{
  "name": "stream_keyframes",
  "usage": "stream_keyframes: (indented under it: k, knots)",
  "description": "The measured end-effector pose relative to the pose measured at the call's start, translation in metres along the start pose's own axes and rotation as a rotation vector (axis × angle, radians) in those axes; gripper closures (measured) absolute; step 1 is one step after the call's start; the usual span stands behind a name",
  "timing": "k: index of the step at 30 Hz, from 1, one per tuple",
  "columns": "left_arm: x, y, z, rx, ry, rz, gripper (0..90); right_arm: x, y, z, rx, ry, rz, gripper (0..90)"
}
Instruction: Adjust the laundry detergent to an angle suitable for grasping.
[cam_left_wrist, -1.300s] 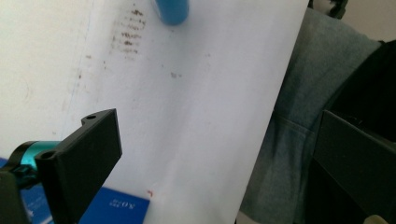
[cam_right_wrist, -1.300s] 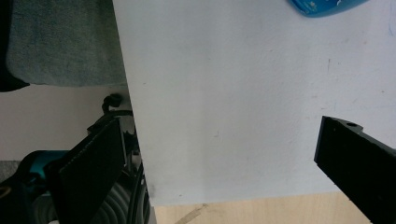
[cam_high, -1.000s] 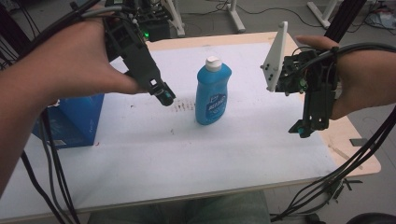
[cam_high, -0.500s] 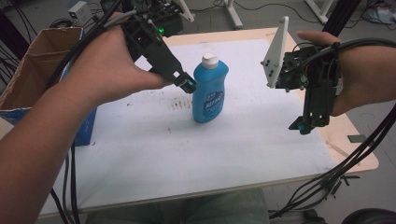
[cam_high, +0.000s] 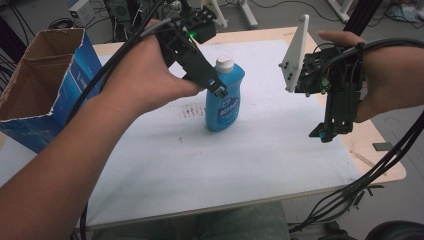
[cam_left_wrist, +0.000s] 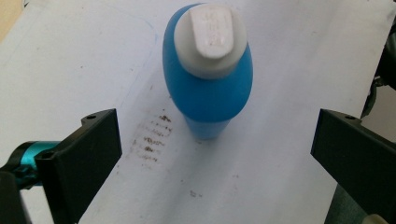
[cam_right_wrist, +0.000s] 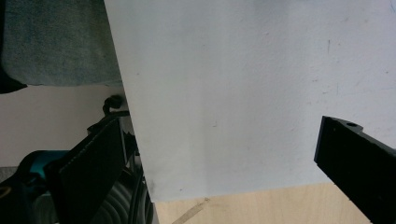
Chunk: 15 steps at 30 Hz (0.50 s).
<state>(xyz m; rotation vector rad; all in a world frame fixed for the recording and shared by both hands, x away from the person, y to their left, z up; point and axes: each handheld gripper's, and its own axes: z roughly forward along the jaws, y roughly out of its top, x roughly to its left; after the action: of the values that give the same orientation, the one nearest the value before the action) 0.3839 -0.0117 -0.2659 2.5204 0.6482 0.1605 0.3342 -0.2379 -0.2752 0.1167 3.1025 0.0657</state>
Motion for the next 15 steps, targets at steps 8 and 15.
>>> stream_keyframes:
  k: [8,15]
  knots:
    - [0.003,0.006,0.014,0.000,-0.027,-0.013,1.7,-0.001,0.000,0.001,0.003,0.004,0.005,1.1]
    - [0.006,0.011,0.025,-0.010,-0.048,-0.034,1.7,-0.002,-0.001,0.002,-0.001,0.004,0.009,1.2]
